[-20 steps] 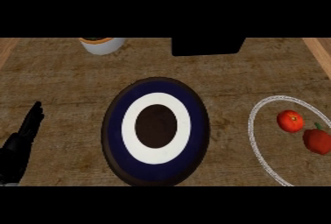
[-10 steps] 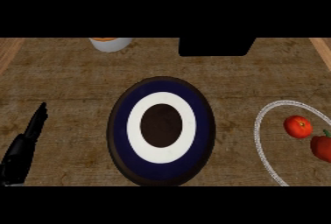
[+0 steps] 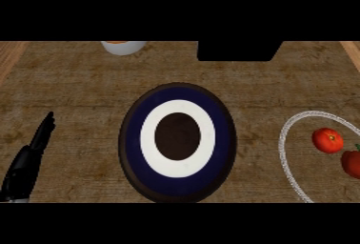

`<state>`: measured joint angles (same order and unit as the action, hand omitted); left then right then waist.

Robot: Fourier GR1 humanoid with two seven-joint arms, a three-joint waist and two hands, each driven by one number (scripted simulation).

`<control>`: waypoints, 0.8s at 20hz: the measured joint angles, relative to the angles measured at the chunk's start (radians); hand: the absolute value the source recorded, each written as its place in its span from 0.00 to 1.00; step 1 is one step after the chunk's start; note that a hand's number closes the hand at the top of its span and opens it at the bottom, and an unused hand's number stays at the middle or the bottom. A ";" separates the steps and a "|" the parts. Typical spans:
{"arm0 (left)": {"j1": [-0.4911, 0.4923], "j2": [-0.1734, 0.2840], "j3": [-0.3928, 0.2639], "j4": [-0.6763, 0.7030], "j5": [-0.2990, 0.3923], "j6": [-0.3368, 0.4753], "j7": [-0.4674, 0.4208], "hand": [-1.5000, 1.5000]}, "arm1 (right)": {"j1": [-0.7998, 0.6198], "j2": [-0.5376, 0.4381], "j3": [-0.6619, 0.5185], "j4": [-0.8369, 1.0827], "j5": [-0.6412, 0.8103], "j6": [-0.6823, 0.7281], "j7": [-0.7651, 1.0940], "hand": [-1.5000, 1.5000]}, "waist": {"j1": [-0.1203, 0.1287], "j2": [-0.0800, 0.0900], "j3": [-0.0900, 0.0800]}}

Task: Pick the bell pepper from the placemat and place it in the plate

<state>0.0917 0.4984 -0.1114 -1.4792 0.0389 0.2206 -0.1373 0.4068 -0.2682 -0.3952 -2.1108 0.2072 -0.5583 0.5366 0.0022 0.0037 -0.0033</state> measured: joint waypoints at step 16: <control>-0.013 -0.023 0.046 0.032 -0.026 -0.045 -0.023 0.50 | -0.163 -0.238 0.009 0.251 -0.092 0.370 0.329 0.00 | 0.003 -0.003 0.003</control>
<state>0.0785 0.4755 -0.0658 -1.4473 0.0129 0.1753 -0.1607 0.2439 -0.5060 -0.3863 -1.8598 0.1154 -0.1884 0.8656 0.0055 0.0010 -0.0001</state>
